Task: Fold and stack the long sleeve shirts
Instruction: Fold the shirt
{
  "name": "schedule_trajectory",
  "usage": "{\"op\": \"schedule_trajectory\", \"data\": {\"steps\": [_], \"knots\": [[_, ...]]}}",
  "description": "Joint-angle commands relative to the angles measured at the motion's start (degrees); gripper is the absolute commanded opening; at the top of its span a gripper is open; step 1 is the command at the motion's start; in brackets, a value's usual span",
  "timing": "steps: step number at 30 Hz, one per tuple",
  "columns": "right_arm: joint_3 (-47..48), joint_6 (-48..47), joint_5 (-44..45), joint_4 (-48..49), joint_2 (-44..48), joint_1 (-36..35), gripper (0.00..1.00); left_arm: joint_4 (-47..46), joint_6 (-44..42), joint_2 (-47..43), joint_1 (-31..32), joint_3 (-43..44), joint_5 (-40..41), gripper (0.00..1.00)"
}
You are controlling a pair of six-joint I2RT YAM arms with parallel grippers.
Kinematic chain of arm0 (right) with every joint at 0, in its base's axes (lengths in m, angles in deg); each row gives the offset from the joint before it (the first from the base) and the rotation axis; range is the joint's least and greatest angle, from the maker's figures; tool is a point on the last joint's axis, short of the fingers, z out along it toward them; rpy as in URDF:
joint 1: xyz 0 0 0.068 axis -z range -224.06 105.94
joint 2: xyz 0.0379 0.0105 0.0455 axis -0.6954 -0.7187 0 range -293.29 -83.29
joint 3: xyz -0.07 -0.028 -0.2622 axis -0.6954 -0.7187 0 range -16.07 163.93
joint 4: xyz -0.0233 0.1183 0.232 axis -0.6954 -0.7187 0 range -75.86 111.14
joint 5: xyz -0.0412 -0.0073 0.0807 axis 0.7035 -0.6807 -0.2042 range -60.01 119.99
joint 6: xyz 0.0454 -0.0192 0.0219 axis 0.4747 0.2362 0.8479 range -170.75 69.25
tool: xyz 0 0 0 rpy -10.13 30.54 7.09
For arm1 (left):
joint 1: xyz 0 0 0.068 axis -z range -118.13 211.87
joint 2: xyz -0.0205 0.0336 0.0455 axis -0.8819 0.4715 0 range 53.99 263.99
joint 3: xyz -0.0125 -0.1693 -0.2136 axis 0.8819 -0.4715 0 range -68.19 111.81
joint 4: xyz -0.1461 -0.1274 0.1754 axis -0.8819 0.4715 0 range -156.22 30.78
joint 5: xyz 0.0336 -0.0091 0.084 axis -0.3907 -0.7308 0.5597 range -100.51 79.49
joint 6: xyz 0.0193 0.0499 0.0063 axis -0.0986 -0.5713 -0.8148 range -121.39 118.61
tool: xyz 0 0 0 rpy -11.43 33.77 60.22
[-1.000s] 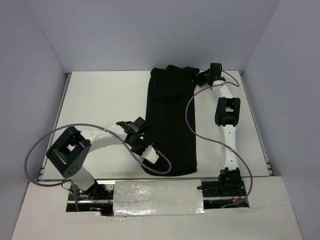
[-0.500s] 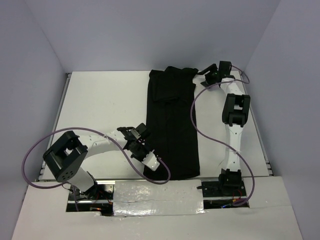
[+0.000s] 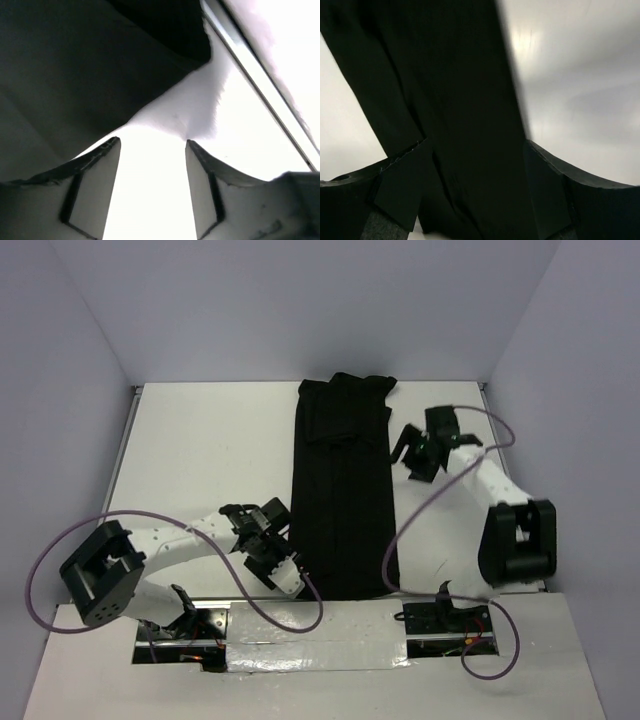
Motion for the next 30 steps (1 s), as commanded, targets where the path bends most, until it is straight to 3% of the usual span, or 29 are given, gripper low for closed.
{"op": "schedule_trajectory", "data": {"steps": [1,7,14,21,24,26,27,28,30], "knots": [[-11.6,-0.5,4.9,-7.2,7.4,-5.2,0.8,1.4,-6.6,-5.2,1.0,-2.3,-1.0,0.71],[-24.9,4.4,2.8,-14.4,23.4,-8.7,0.78,-11.3,-2.7,-6.1,8.2,-7.4,0.6,0.73],[-34.2,8.2,0.7,-18.3,30.9,-13.4,0.75,-15.5,-3.4,-2.7,10.3,-9.7,0.9,0.7],[-41.6,11.5,-1.6,-14.3,32.3,-18.0,0.72,-18.1,-4.1,-1.5,10.2,-11.2,-0.4,0.56],[-42.9,12.5,-4.8,-9.3,31.0,-18.4,0.68,-20.3,-3.1,-0.7,10.2,-11.0,-0.7,0.38],[-44.6,13.2,-7.7,-4.9,30.6,-18.4,0.51,-20.4,-3.3,-0.7,10.3,-10.8,-1.0,0.22],[-44.9,13.3,-8.9,-4.1,30.6,-18.4,0.42,-20.5,-3.2,-0.9,10.3,-10.8,-0.8,0.0],[-45.3,13.3,-10.2,-3.7,30.9,-18.4,0.26,-20.8,-2.8,-1.2,10.3,-10.8,-0.1,0.0],[-44.8,12.7,-10.2,-5.4,33.1,-18.4,0.08,-20.0,-1.0,-2.4,10.3,-9.8,0.6,0.0]]}}
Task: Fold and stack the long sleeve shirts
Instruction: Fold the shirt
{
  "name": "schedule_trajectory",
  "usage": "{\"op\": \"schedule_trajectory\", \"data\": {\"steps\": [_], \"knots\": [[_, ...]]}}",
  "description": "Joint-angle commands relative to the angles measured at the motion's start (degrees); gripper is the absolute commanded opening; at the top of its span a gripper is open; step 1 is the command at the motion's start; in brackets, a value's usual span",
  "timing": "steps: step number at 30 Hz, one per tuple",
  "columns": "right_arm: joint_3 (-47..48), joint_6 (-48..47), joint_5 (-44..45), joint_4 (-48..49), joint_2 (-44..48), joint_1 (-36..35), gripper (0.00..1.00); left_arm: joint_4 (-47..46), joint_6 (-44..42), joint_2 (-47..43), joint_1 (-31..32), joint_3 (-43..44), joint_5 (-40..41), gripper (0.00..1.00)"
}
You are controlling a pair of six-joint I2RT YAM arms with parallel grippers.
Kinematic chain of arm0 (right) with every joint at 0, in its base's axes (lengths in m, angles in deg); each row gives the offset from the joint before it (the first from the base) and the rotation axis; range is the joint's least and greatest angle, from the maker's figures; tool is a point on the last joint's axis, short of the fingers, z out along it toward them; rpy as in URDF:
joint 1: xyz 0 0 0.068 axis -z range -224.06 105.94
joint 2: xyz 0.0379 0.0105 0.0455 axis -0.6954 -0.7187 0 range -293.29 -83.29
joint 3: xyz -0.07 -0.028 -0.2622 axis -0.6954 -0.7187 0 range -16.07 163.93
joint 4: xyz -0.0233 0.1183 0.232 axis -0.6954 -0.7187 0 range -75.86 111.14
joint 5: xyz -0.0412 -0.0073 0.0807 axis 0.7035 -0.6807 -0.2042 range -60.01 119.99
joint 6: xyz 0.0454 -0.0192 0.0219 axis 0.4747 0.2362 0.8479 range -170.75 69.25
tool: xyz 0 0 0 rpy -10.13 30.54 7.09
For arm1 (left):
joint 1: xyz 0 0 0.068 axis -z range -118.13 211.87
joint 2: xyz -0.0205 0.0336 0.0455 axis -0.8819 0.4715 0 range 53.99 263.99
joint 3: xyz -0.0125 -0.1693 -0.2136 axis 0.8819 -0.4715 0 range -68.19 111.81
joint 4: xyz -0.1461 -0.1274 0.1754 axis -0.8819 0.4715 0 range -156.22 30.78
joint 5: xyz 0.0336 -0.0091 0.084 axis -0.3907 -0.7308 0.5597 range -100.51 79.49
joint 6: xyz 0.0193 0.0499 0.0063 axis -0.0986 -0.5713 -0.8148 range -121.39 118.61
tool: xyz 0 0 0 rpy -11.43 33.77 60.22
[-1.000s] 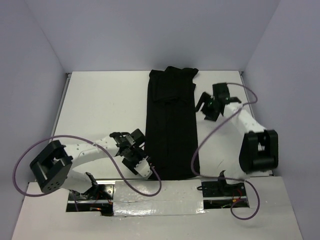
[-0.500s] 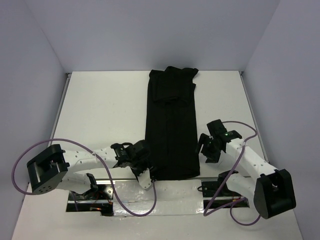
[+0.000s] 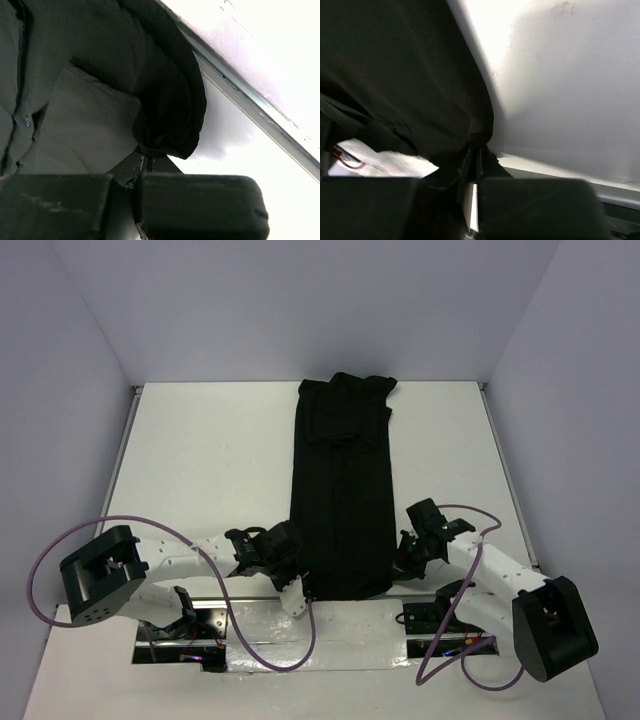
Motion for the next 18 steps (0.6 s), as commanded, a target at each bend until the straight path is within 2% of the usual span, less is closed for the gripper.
{"op": "schedule_trajectory", "data": {"steps": [1,2,6,12,18], "knots": [[-0.5,0.2,-0.7,0.7,2.9,-0.5,0.04,3.9,3.4,-0.7,0.3,0.5,0.1,0.0],[0.3,0.2,-0.7,-0.4,4.1,-0.5,0.01,5.3,5.9,-1.7,0.2,1.6,-0.5,0.0],[3.1,-0.9,-1.8,-8.5,8.9,-0.8,0.0,16.9,8.9,-4.1,-0.1,7.1,-6.5,0.0],[7.8,-4.1,-2.8,-19.1,12.4,-1.6,0.0,19.6,16.3,-6.4,-0.8,8.8,-6.2,0.0],[13.0,-6.9,-2.8,-24.9,12.8,-1.6,0.0,25.4,19.4,-6.4,-6.6,15.7,-12.9,0.0]]}}
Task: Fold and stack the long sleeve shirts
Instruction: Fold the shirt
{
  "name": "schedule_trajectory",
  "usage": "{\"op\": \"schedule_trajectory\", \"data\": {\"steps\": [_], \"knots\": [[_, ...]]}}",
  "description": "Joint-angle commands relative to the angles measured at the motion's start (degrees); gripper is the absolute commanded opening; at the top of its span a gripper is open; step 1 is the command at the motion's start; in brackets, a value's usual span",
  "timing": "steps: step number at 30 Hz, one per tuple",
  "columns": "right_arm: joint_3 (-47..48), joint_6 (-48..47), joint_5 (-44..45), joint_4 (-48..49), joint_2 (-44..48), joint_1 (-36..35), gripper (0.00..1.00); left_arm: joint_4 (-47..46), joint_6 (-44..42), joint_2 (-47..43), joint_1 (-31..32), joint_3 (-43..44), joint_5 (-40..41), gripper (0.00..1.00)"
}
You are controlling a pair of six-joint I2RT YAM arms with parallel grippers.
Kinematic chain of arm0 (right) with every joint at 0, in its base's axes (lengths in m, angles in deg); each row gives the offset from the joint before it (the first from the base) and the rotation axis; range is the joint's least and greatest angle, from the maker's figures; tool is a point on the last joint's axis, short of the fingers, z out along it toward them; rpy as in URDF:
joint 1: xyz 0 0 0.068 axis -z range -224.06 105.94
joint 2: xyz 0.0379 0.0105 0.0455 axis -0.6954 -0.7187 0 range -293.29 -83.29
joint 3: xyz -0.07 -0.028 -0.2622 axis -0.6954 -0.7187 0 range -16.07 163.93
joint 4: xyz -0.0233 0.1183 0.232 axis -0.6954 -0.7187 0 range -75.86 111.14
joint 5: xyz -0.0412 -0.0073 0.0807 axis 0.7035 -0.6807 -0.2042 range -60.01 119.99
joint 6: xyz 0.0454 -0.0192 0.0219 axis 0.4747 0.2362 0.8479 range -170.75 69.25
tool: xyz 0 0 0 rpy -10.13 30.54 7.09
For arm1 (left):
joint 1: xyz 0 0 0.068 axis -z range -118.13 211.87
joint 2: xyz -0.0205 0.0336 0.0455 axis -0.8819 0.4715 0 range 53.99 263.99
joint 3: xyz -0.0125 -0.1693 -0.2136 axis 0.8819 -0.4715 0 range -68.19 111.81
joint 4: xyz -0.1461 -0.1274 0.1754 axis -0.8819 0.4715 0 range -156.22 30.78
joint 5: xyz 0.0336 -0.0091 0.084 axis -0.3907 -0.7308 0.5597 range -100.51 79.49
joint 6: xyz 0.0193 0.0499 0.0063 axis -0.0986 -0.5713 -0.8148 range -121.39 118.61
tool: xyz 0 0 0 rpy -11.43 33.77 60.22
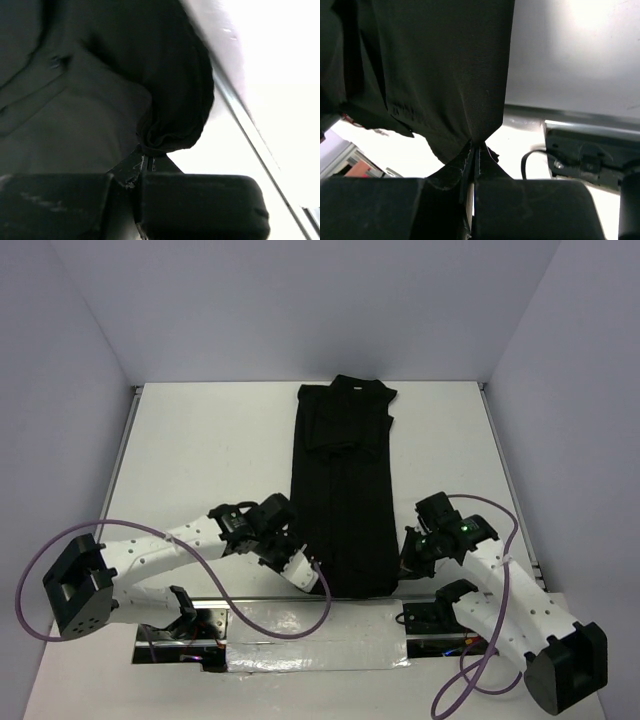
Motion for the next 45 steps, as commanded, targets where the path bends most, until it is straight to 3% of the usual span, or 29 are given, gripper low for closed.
{"op": "schedule_trajectory", "data": {"steps": [1,13,17,19,23,31,36,45], "knots": [[4.5,-3.2,-0.3,-6.5,-0.1,-0.5,0.0,7.7,3.3,-1.1,-1.7,5.5,-6.2,0.0],[12.4,-9.7,-3.2,-21.2,0.3,-0.9,0.0,21.2,-1.6,-6.3,1.0,8.4,-8.4,0.0],[17.4,-12.3,-3.6,-18.9,-4.7,-0.9,0.0,21.9,-0.2,-4.8,0.3,10.2,-9.3,0.0],[19.3,-13.5,-4.1,-17.2,-9.3,-0.9,0.0,21.5,2.0,-2.8,-1.6,13.0,-11.4,0.0],[28.2,-16.7,-1.0,-12.7,-18.6,1.2,0.0,21.5,7.7,3.9,-12.2,20.7,-17.9,0.0],[47.1,-21.4,-1.7,-3.4,-38.9,11.4,0.0,20.0,14.7,21.9,-28.8,40.8,-19.8,0.0],[55.4,-23.7,0.6,-2.8,-49.1,13.7,0.0,21.4,17.5,34.4,-30.7,52.1,-15.2,0.0],[59.8,-24.6,1.1,-1.3,-57.1,16.6,0.0,12.0,24.4,37.9,-32.3,51.1,-15.0,0.0]]}}
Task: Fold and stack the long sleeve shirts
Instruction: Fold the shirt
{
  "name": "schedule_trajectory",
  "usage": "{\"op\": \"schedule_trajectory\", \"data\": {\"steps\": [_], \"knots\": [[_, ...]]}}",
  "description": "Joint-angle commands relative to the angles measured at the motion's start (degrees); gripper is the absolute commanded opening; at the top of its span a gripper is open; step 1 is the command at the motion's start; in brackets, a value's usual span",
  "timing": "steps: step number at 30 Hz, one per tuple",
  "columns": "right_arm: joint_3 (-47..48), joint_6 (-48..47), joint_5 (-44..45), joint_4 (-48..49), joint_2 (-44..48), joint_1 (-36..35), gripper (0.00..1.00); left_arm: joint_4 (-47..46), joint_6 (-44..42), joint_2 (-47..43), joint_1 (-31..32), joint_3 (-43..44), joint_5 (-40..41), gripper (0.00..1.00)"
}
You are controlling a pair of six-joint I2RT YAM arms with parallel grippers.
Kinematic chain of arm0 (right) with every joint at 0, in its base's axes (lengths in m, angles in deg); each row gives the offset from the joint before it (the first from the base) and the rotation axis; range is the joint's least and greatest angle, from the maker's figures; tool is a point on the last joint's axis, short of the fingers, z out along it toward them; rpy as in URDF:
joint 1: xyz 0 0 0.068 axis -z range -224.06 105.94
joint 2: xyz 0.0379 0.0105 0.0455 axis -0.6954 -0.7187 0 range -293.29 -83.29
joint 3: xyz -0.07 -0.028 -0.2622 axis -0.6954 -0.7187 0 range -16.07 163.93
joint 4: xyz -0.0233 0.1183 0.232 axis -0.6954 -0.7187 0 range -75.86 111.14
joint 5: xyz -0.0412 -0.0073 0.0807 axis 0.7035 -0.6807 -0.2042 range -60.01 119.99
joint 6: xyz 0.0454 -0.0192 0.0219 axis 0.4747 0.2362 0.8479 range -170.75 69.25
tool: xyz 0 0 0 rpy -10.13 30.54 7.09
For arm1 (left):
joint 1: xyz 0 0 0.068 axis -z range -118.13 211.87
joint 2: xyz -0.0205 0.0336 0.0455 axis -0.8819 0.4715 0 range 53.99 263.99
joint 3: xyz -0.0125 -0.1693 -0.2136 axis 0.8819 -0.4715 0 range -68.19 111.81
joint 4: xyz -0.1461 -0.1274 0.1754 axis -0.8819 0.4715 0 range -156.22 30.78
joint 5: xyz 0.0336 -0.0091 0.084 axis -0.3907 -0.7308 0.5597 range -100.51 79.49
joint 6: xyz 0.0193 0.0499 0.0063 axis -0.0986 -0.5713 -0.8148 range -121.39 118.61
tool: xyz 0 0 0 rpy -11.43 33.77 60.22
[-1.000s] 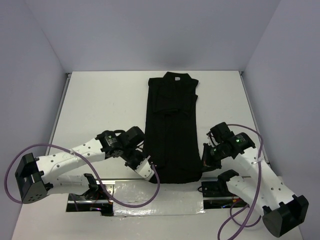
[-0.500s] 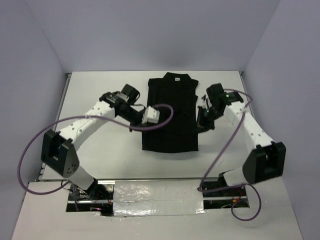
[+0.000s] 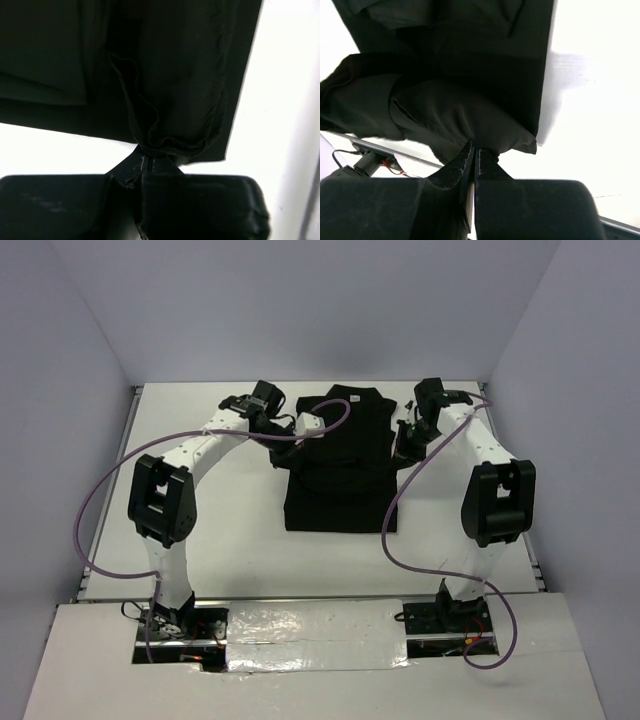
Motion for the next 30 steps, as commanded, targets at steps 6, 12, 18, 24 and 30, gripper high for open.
{"op": "schedule_trajectory", "data": {"steps": [6,12,18,24,30], "knots": [[2.6,-0.3,0.8,4.1,-3.9,1.8,0.0,-11.9,7.7,1.1,-1.1,-0.9,0.8,0.0],[5.2,0.9,0.3,7.3,-9.2,3.6,0.0,-17.3,10.6,4.8,-1.2,-1.0,4.7,0.0],[8.1,7.0,-4.7,14.5,-17.2,4.7,0.22,-28.3,17.5,8.2,-1.4,-3.4,11.0,0.19],[16.6,9.9,0.4,15.0,-23.4,5.7,0.5,-34.0,25.7,10.2,-1.8,-0.6,19.8,0.34],[24.9,11.2,3.2,13.3,-25.4,9.0,0.51,-32.6,33.5,11.9,-3.2,4.6,20.5,0.48]]}}
